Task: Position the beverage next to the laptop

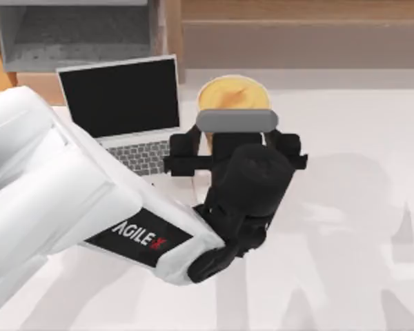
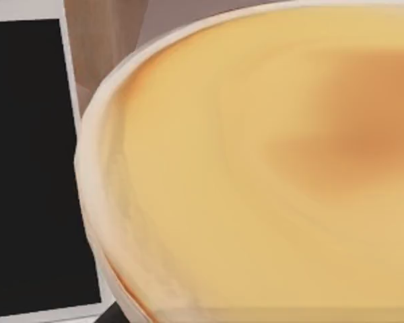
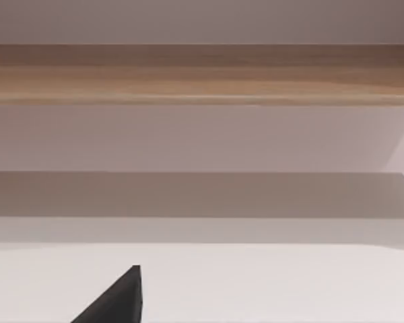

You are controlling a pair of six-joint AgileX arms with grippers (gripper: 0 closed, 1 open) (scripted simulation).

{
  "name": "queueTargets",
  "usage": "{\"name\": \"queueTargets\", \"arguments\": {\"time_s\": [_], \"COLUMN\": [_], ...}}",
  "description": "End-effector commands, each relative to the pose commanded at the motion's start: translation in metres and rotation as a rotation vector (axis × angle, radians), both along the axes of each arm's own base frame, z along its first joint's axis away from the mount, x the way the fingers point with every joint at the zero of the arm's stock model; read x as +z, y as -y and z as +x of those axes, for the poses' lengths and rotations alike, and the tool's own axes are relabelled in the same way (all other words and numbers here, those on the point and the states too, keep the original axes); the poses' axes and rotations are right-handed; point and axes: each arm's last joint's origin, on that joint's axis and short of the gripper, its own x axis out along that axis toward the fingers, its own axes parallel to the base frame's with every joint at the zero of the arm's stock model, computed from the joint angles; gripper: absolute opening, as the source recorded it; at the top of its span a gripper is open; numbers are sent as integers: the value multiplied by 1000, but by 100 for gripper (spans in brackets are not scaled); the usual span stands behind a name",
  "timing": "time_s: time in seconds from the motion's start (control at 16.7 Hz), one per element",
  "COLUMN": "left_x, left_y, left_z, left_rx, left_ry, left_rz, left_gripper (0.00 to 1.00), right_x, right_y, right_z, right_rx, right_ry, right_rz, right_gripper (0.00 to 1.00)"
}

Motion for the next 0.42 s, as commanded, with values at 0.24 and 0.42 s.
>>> {"name": "queueTargets", "arguments": {"time_s": [0.24, 0.42], "left_x": [0, 0], "left_y": [0, 0], "left_z": [0, 0], "left_rx": [0, 0], "left_ry": [0, 0], "left_rz": [0, 0], "left_gripper": [100, 100], "right_x": [0, 0], "right_y": [0, 0], "right_z": [0, 0], "right_rx": [0, 0], "right_ry": [0, 0], "right_rz": [0, 0], "right_gripper": [100, 100]}}
